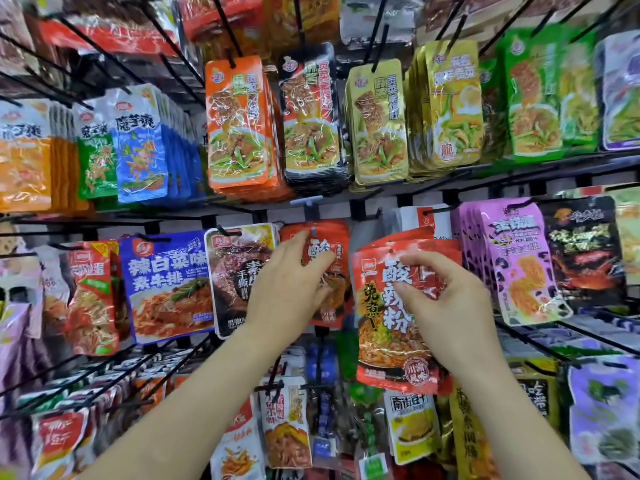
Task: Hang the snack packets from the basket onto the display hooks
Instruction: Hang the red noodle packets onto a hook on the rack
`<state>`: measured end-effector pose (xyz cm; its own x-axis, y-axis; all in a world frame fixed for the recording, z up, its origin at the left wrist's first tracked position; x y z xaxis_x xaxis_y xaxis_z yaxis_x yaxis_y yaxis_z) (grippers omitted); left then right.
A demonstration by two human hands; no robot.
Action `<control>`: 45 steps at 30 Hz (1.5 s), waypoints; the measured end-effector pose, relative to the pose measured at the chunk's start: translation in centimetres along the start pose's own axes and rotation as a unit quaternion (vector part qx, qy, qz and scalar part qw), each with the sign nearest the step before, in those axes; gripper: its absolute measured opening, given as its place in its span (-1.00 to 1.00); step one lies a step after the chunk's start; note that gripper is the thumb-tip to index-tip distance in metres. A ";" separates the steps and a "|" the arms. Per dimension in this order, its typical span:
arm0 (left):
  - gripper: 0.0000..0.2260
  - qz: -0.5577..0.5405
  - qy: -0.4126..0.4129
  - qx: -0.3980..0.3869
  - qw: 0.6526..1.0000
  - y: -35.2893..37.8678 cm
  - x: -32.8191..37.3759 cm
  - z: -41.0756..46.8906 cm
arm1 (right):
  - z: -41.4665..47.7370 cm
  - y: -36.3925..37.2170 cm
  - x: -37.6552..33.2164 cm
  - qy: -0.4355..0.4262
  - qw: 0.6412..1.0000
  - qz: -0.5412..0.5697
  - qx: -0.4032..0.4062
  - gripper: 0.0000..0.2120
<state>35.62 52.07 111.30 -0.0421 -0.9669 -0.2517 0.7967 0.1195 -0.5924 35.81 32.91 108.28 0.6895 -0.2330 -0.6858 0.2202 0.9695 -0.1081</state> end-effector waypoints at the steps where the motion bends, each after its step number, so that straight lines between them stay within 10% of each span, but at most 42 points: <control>1: -0.49 0.038 0.008 -0.016 0.999 0.5 0.0 0.2 | -0.1 -0.2 0.0 -0.001 1.000 0.005 0.005 -0.79; 11: -0.61 0.154 0.046 -0.022 0.987 2.8 -0.5 2.6 | -0.3 -0.7 1.3 0.027 0.996 0.085 0.025 -0.80; 17: -0.66 -0.089 -0.064 -0.011 0.994 0.5 -0.9 1.8 | -0.6 -0.7 0.4 0.014 0.994 0.109 0.026 -0.80; 22: -0.84 -0.565 -0.252 -0.021 0.786 -0.8 0.2 -2.1 | -0.6 -0.3 -0.1 -0.008 0.995 0.099 0.025 -0.72; 31: -0.77 -0.656 -0.303 0.020 0.691 -1.0 0.4 -3.3 | -1.2 1.5 -2.2 -0.102 0.994 0.045 -0.012 -0.76; 45: -0.70 -0.638 -0.278 0.077 0.714 -1.3 -1.6 -3.2 | -0.8 2.8 -1.5 -0.073 0.995 0.049 -0.047 -0.84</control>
<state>32.72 54.23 110.03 -0.5812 -0.2109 0.7860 0.3819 -0.9236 0.0346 34.81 36.06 108.44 0.7989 -0.1399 -0.5850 0.0865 0.9892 -0.1184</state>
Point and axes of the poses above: each hand's wrist, its own z-axis towards the middle knuckle, its own y-axis out of the palm, x = y × z, the point moved 8 cm from there along z, towards the middle knuckle
